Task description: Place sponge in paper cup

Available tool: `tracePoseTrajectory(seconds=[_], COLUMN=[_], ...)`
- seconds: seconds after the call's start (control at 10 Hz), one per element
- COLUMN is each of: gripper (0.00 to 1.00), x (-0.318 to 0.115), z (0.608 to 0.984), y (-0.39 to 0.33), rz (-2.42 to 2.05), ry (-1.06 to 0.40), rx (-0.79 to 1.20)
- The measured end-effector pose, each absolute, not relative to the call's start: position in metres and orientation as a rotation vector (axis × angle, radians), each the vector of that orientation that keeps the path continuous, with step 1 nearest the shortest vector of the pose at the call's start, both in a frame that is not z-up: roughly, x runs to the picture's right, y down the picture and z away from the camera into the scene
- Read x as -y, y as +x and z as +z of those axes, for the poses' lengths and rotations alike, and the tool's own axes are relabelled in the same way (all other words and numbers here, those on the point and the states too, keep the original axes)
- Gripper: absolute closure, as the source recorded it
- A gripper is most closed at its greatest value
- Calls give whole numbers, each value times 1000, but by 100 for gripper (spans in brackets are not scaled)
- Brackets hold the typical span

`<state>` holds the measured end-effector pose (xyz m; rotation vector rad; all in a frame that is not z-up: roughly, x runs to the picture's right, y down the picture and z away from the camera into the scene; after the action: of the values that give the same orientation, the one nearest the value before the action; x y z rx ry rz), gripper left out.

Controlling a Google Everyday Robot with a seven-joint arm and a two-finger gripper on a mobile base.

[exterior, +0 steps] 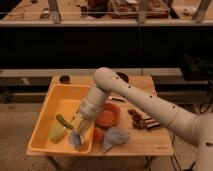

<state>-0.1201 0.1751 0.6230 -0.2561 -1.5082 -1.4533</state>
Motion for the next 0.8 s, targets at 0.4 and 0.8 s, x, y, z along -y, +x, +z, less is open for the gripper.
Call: tracePoseTrajectory(seconds=[0.4, 0.8], gripper=[86, 46], x=[-182, -183], z=[637, 648], y=[-124, -117], rz=[-1440, -1391], ry=[-313, -327], rx=[1492, 1471])
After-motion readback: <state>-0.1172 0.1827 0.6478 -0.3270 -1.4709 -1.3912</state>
